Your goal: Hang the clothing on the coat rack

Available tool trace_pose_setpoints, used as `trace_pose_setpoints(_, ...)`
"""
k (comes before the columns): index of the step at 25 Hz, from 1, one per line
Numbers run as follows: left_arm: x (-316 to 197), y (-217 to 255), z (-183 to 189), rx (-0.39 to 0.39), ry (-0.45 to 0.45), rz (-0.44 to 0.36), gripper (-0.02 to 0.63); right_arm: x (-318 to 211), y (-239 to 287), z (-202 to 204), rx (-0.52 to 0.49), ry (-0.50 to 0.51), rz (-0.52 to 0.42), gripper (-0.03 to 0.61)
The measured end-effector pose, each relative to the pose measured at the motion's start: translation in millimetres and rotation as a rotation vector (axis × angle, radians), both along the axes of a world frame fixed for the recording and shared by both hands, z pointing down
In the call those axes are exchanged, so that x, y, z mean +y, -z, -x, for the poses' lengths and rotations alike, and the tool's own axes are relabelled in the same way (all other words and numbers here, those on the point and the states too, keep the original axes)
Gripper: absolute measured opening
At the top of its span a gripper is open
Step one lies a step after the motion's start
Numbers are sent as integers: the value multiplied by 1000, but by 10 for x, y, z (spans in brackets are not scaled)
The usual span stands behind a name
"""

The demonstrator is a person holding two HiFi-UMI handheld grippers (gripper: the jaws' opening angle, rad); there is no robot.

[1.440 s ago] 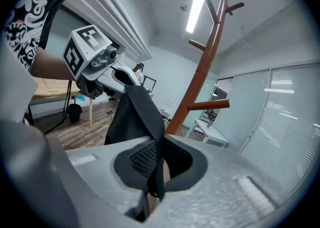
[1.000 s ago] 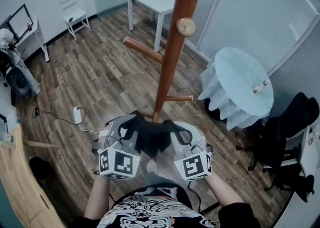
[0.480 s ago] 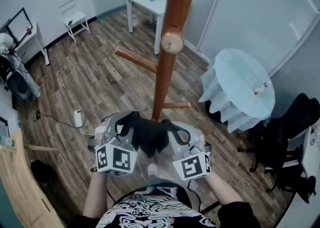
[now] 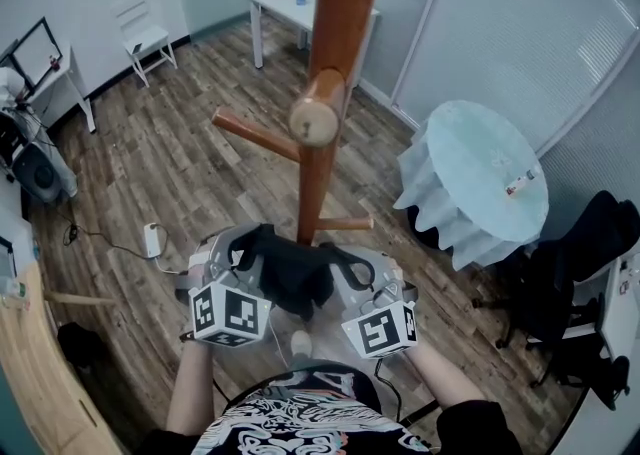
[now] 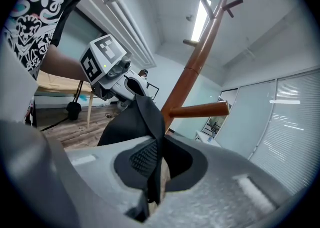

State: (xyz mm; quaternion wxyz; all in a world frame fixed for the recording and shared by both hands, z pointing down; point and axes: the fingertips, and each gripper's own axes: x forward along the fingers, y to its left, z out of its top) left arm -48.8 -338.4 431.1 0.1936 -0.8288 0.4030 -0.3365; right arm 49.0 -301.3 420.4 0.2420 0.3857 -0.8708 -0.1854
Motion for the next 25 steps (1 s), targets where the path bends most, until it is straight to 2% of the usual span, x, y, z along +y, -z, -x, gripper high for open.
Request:
trace_pose_setpoints(10,-167,-216,-82,-13,23,57,8,-123,-204,-26,13,46,58,11)
trace_pose_setpoints(25,-162,-494,-160,17,44,136,6,-187,-486,55,19,114,133,11)
